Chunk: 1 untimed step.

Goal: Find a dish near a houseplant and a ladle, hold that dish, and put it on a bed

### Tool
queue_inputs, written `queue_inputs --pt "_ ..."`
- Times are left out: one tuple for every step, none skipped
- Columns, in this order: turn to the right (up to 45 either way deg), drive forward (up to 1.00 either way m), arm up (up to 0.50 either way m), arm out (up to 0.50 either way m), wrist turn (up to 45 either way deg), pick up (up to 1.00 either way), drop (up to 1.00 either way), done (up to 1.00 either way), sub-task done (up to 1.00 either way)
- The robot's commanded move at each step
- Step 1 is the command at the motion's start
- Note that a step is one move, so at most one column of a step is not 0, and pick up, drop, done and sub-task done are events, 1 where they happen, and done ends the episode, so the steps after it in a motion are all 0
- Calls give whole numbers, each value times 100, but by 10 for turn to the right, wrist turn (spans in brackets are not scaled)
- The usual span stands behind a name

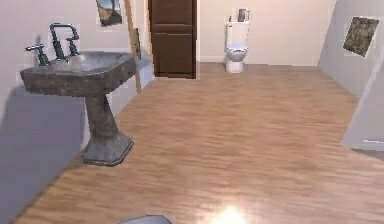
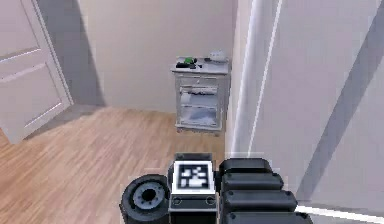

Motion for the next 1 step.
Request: queue_inputs --pt "-30 0 0 0 0 0 0 0 0"
